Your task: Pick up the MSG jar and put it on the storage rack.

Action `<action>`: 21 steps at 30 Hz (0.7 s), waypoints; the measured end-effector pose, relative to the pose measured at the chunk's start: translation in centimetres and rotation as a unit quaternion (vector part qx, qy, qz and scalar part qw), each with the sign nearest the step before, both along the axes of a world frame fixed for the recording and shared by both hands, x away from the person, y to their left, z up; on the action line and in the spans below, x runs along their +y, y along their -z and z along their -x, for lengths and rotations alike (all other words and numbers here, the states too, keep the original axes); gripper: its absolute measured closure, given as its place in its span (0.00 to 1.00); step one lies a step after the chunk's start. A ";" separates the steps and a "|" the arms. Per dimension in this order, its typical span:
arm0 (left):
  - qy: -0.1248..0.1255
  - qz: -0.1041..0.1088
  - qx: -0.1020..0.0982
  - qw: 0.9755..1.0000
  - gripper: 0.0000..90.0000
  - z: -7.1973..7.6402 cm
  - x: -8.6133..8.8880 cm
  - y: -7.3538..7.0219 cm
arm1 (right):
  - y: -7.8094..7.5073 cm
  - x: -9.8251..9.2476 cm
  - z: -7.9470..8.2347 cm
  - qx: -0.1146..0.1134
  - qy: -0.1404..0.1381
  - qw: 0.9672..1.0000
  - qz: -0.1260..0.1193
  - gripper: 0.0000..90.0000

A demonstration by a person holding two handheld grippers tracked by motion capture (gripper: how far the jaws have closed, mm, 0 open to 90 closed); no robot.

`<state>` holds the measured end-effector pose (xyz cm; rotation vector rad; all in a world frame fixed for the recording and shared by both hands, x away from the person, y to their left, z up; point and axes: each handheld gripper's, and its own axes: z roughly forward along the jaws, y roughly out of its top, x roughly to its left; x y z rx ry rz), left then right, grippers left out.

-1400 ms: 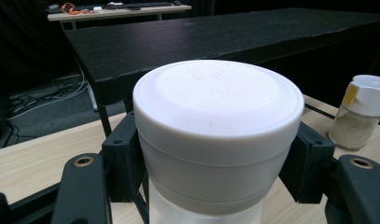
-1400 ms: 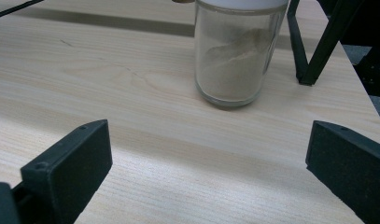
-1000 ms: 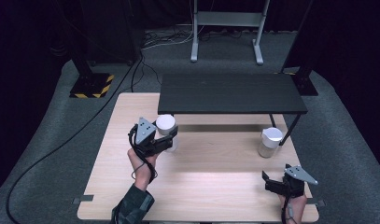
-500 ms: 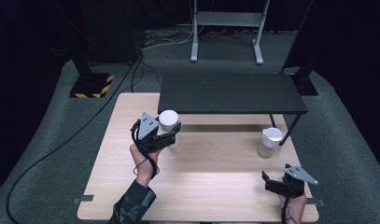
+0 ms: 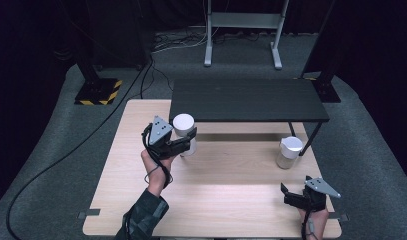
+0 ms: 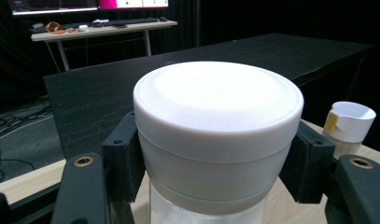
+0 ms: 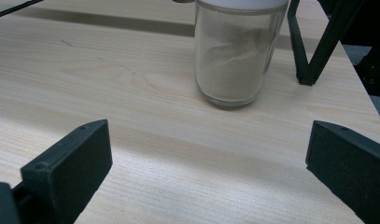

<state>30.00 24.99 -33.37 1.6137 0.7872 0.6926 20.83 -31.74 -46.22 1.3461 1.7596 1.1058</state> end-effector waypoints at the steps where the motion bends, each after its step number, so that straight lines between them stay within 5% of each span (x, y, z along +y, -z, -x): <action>1: 0.001 0.000 0.000 1.000 0.38 -0.1 -0.1 -0.1 | 0.0 0.0 0.0 0.000 0.000 1.000 0.000 0.00; 21: 0.026 0.005 -0.004 1.000 0.38 -1.0 -0.5 -2.0 | 0.0 0.0 0.0 -0.001 0.001 1.000 0.001 0.00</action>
